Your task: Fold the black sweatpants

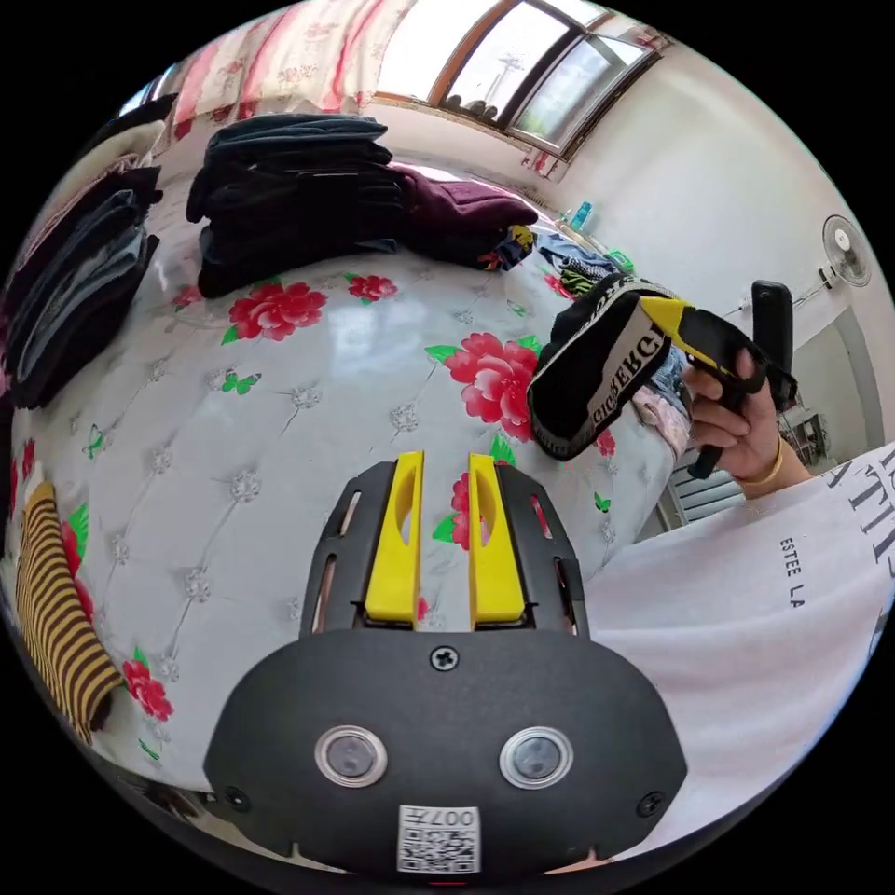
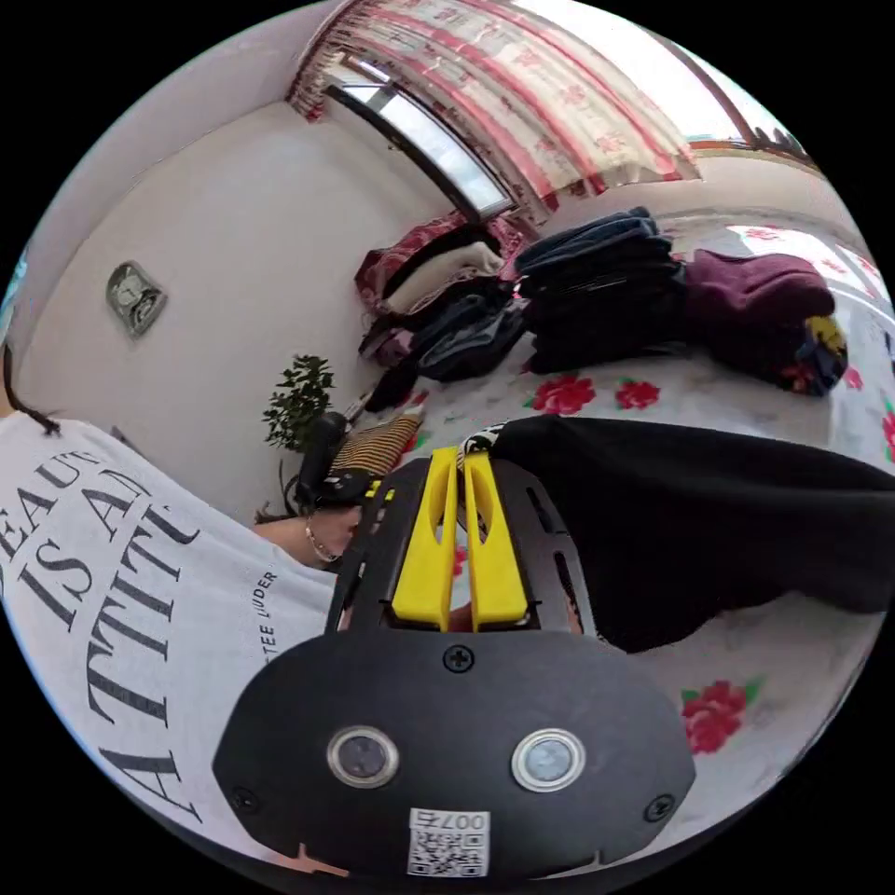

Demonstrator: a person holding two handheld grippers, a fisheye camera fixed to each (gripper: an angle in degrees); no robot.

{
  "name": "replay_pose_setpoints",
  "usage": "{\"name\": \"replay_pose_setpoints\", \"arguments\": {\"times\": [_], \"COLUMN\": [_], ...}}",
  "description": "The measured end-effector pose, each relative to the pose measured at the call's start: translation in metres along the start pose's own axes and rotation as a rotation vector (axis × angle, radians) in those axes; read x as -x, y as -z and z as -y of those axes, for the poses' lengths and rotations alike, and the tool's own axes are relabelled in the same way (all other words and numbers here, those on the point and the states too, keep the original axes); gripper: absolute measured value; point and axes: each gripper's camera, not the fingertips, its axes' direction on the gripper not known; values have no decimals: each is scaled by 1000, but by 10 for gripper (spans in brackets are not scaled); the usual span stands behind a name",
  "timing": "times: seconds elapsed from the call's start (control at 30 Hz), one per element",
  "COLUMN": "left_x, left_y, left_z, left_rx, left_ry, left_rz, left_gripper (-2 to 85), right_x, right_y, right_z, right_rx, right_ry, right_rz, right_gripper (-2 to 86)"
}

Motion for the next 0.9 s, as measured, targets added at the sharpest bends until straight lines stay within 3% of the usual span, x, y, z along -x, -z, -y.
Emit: {"name": "replay_pose_setpoints", "arguments": {"times": [0.07, 0.2, 0.3, 0.5, 0.6, 0.7, 0.8, 0.9], "left_x": [29, 87, 116, 118, 111, 90, 76, 94], "left_y": [40, 94, 137, 197, 209, 195, 152, 101], "left_z": [-32, -95, -149, -201, -189, -150, -113, -103], "left_rx": [-43, -61, -97, -175, -223, -219, -58, 190], "left_ry": [109, 377, 530, 646, 597, 422, 372, 483], "left_rz": [97, 246, 298, 419, 371, 240, 281, 423], "left_gripper": [77, 70, 73, 79, 99, 139, 144, 90], "right_x": [61, 108, 95, 0, -32, -58, -90, -128], "right_y": [-65, -123, -117, -72, -50, -44, -53, -72], "right_z": [4, -6, -24, -58, -51, -32, -14, -7], "right_rx": [131, 395, 366, 335, 296, 259, 244, 295], "right_ry": [181, 341, 306, -41, -123, -178, -266, -380], "right_rz": [207, 289, 166, -252, -412, -534, -603, -663], "right_gripper": [10, 33, 44, 68, 74, 79, 80, 68]}}
